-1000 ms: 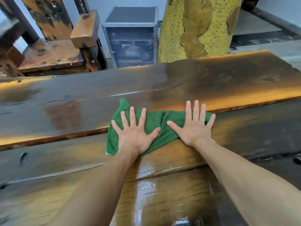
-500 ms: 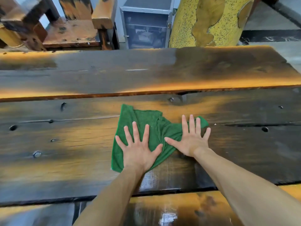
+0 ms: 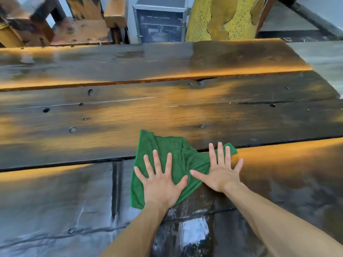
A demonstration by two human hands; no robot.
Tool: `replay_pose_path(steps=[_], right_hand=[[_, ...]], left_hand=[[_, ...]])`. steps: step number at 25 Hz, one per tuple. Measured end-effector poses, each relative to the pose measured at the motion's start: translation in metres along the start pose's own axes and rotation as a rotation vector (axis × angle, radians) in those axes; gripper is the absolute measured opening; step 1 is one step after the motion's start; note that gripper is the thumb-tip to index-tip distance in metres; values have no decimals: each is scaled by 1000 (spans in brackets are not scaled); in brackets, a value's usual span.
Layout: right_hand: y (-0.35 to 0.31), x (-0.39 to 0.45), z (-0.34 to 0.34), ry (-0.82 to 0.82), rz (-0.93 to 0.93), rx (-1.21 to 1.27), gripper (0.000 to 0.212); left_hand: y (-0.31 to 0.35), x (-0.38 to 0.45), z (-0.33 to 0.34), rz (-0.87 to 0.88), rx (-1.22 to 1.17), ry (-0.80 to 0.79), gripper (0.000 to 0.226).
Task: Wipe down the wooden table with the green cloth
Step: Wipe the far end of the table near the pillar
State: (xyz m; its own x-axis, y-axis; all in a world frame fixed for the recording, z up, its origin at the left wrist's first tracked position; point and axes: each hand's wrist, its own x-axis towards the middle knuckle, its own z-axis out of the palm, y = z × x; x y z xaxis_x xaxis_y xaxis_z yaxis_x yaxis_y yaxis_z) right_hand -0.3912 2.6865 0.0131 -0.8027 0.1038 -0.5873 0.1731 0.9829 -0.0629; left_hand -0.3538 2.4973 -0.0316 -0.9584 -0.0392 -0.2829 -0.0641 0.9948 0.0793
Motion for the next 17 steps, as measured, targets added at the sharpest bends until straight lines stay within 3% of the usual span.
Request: replay_pose_path(steps=[11,15,17], right_hand=[[50,-158,111,74,232,230,119],[60,-198,143,91,404,338,125],[60,-213,159,165,394,360,118]], left_hand=[[8,-160,48,17,-88,50,94],[16,-189,59,23,-109,49,96],[18,-197,62,20,-112,47,96]])
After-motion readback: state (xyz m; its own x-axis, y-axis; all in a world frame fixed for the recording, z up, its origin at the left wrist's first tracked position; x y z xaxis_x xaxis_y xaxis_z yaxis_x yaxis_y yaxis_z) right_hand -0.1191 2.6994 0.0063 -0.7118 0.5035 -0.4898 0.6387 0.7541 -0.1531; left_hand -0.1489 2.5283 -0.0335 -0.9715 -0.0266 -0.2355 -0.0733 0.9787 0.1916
